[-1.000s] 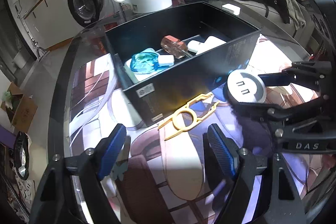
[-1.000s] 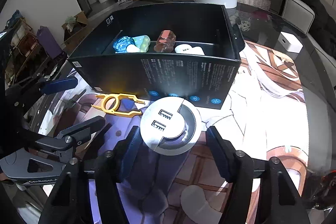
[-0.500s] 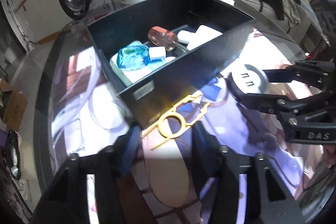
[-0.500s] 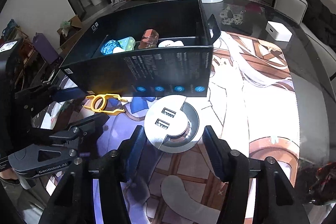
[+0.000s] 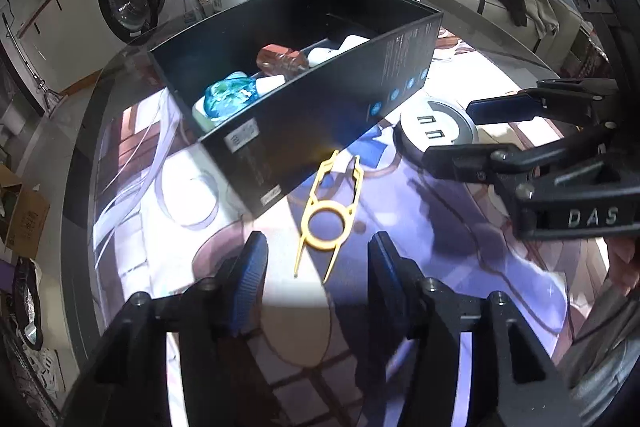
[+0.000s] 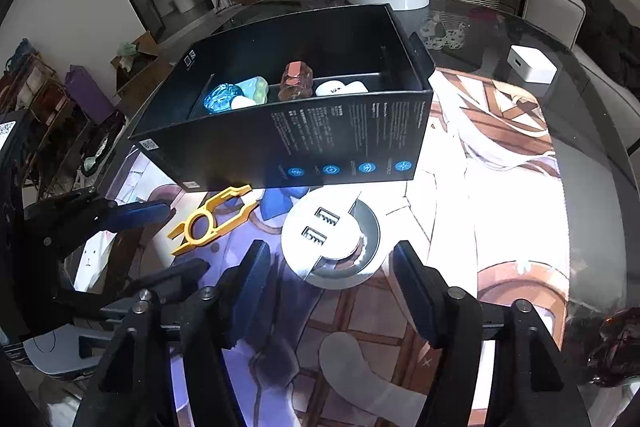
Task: Organize rigid objects
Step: 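Grasp the yellow plastic tool left while right grasps the silver USB hub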
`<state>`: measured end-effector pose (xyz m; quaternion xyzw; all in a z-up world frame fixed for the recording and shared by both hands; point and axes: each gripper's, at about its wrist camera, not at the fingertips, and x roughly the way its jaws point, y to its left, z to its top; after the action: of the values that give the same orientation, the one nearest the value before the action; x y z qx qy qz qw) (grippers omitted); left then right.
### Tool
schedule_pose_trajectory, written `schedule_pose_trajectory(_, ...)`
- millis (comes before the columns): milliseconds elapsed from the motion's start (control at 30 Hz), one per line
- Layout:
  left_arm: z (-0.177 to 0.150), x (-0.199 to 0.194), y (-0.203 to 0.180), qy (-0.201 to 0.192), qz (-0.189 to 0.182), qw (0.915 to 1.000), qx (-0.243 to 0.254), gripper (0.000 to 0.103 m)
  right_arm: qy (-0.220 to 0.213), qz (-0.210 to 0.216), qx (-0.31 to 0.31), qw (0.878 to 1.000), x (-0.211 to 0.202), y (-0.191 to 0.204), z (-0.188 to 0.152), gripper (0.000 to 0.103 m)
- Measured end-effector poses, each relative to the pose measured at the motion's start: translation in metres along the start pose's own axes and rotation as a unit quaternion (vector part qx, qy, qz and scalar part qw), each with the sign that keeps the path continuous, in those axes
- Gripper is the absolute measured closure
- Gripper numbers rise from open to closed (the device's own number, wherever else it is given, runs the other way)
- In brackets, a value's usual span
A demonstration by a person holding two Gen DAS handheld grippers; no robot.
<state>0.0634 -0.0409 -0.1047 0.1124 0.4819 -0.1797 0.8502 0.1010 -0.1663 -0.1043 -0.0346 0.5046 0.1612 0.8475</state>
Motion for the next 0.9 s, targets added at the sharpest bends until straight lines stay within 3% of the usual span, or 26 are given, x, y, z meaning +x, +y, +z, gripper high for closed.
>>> schedule_pose_trajectory(100,0.01,0.006,-0.002,-0.005,0.002,1.0,0.0,0.051,0.001,0.002,0.002,1.0,0.007,-0.003,0.002,0.033)
schedule_pose_trajectory(133,0.012,0.007,-0.002,-0.003,-0.005,1.0,-0.005,0.059,0.001,0.002,0.001,1.0,0.009,-0.003,0.002,0.033)
schedule_pose_trajectory(167,0.013,0.007,-0.002,0.0,-0.02,0.9997,-0.01,0.076,0.002,0.002,-0.002,1.0,0.011,-0.003,0.002,0.033)
schedule_pose_trajectory(267,0.011,0.004,-0.006,0.011,-0.008,0.9999,-0.006,0.078,0.0,-0.009,-0.024,1.0,0.011,0.003,0.001,0.045)
schedule_pose_trajectory(533,-0.009,-0.007,0.004,0.007,0.019,0.9994,-0.028,0.077,0.019,0.015,-0.056,0.998,0.007,0.027,-0.013,0.046)
schedule_pose_trajectory(733,-0.008,-0.004,0.002,-0.001,0.033,0.9992,-0.023,0.063,0.019,0.006,-0.063,0.998,0.011,0.034,-0.011,0.044)
schedule_pose_trajectory(800,-0.006,-0.003,0.002,0.002,0.028,0.9993,-0.024,0.066,0.015,-0.001,-0.071,0.997,0.012,0.037,-0.013,0.044)
schedule_pose_trajectory(867,-0.004,-0.002,0.001,0.006,0.01,0.9997,-0.023,0.078,0.014,-0.006,-0.079,0.997,0.013,0.041,-0.015,0.045)
schedule_pose_trajectory(900,-0.003,-0.002,0.0,0.007,0.013,0.9996,-0.023,0.078,0.014,-0.006,-0.077,0.997,0.013,0.041,-0.015,0.045)
